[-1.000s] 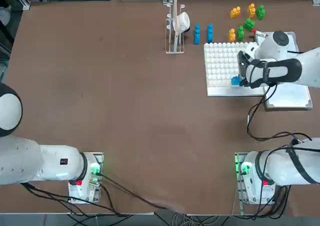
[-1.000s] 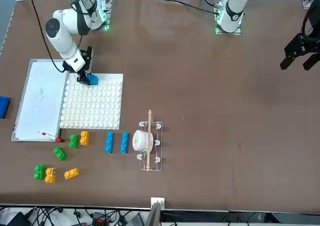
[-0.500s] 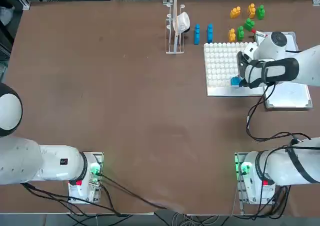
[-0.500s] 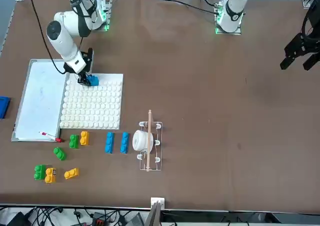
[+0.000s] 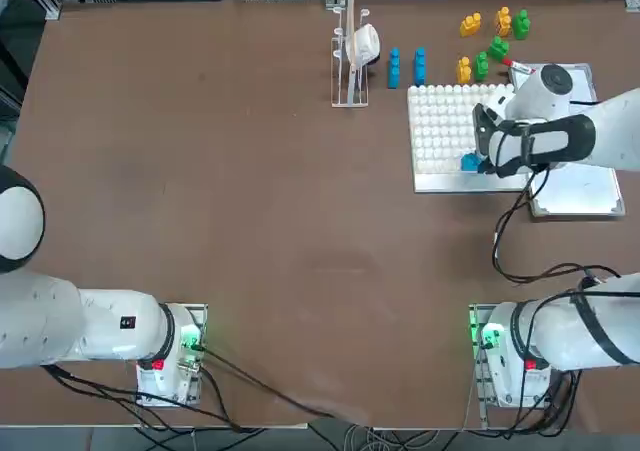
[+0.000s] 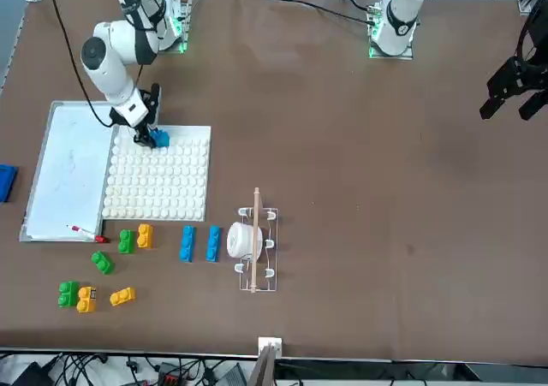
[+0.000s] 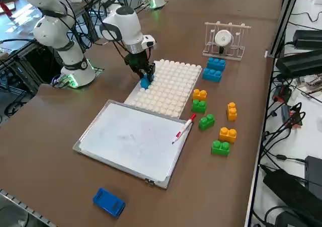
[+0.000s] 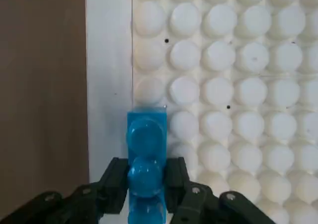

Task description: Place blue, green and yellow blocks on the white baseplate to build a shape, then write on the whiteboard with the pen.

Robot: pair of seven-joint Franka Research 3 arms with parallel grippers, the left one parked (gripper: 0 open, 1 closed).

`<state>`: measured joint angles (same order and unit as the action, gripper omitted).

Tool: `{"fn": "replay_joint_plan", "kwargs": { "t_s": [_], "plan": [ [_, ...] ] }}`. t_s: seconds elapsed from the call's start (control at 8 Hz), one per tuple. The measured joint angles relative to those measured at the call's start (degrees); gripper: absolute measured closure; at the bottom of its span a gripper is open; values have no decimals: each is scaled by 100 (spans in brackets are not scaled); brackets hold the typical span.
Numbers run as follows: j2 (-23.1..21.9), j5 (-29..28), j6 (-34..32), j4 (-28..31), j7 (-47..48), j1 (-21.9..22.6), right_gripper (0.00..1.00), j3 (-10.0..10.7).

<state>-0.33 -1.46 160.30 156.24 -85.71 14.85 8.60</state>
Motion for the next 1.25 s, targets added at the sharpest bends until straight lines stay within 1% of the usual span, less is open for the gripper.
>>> {"fn": "replay_joint_plan", "kwargs": {
  "t_s": [0.5, 0.62, 0.75, 0.88, 1.0, 1.12, 1.25],
  "plan": [
    [16, -3, 37, 5, 18, 1, 59, 0],
    [19, -4, 45, 8, 23, 1, 58, 0],
    [114, -3, 110, 23, 24, -19, 45, 30],
    [229, -3, 194, 28, 16, -42, 25, 66],
    [236, -3, 160, 17, 16, -44, 6, 72],
    [176, -2, 18, -26, 11, -44, 0, 72],
    [63, -3, -165, -81, 11, -43, 0, 72]
  ]
}}
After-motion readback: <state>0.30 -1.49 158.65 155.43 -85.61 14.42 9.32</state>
